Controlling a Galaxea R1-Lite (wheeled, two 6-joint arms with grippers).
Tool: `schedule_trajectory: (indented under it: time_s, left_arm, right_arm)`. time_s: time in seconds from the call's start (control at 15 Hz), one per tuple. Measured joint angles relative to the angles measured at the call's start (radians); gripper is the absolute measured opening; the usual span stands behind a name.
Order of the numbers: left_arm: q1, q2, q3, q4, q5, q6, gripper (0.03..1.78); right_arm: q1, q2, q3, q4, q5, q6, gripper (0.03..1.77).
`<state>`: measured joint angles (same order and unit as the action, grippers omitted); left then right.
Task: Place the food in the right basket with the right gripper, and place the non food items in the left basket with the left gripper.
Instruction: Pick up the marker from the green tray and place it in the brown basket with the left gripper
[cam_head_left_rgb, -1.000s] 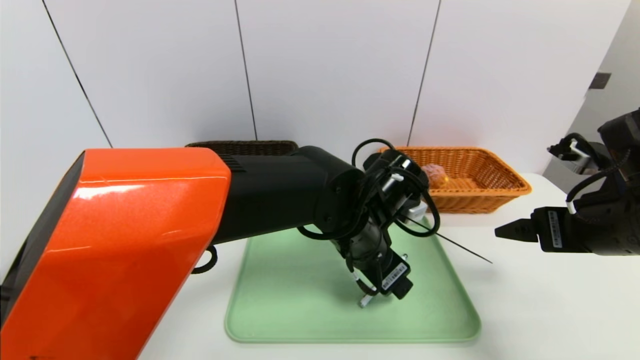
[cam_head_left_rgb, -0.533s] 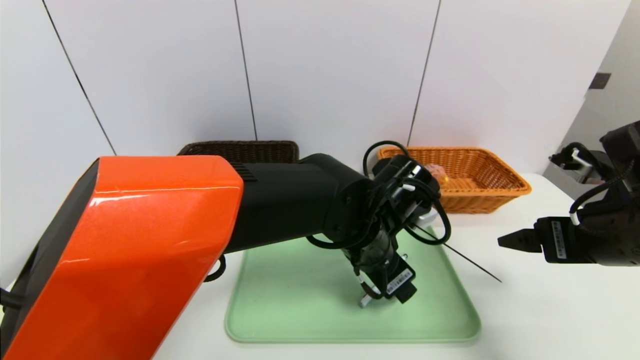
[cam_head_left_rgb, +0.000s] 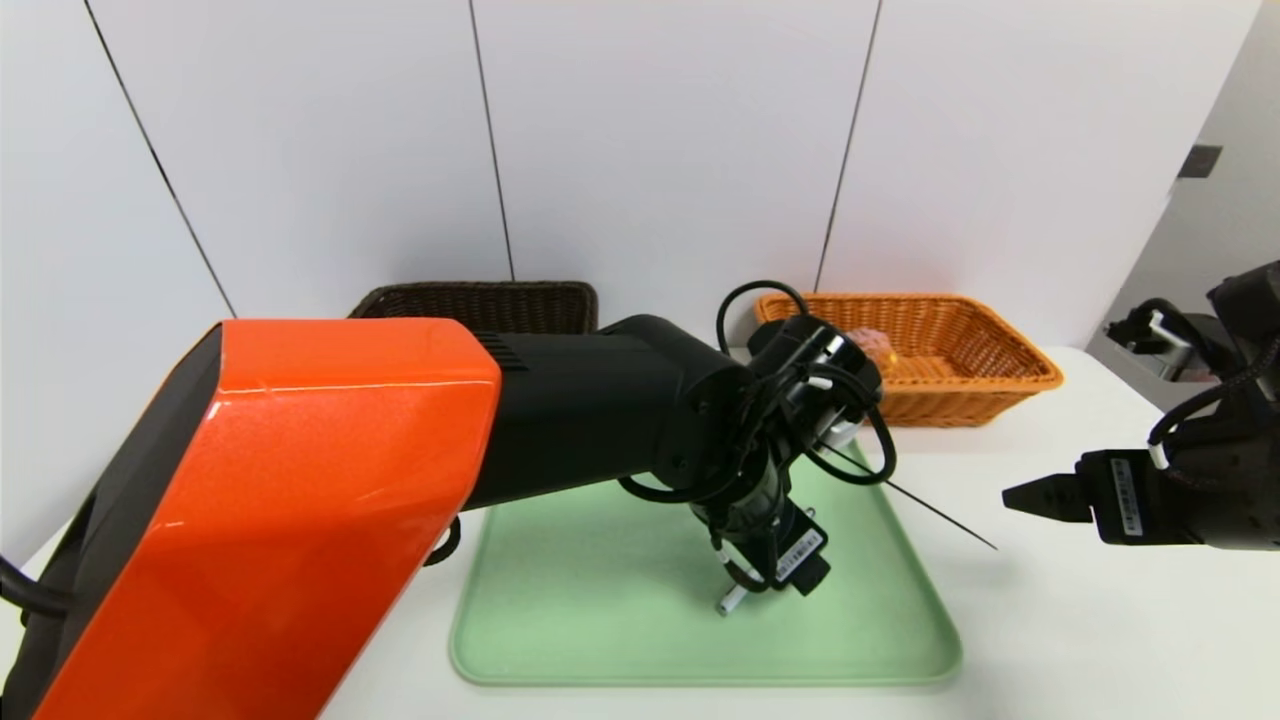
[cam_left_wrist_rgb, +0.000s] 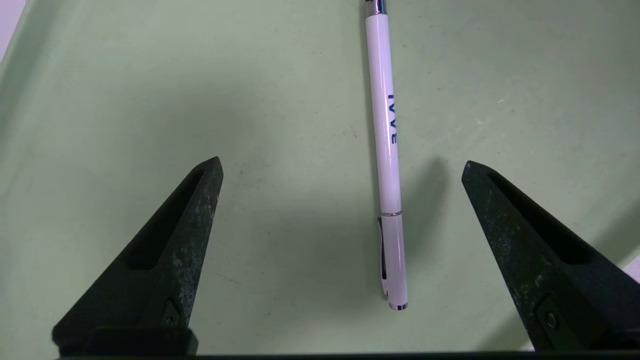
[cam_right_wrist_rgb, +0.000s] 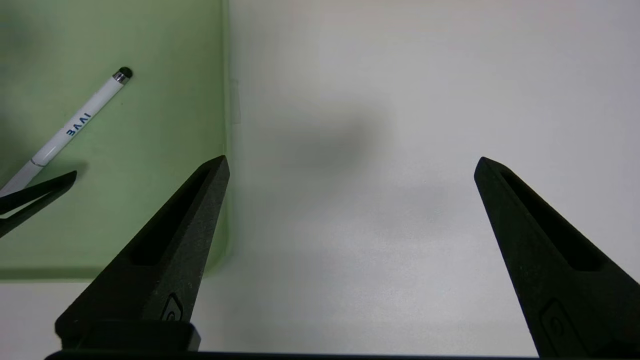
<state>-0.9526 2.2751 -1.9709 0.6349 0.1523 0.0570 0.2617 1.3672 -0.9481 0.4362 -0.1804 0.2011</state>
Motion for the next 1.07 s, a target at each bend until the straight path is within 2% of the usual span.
schedule_trajectory:
  time_s: [0.4,0.93,1.07]
  left_arm:
    - [-0.001,0.004,0.0,0.008,-0.026,-0.014,1.69]
    - [-0.002,0.035,-0.001,0.005,-0.031,-0.006,1.69]
    - [-0.001,0.039,-0.001,0.004,-0.051,-0.008,1.69]
  right_arm:
    - [0.004,-0.006,0.0,-0.001,-0.001,0.0,1.7]
    - [0.005,-0.004,-0.001,-0.003,-0.001,-0.001,1.7]
    - [0.005,-0.003,-0.001,-0.004,-0.001,-0.001,1.7]
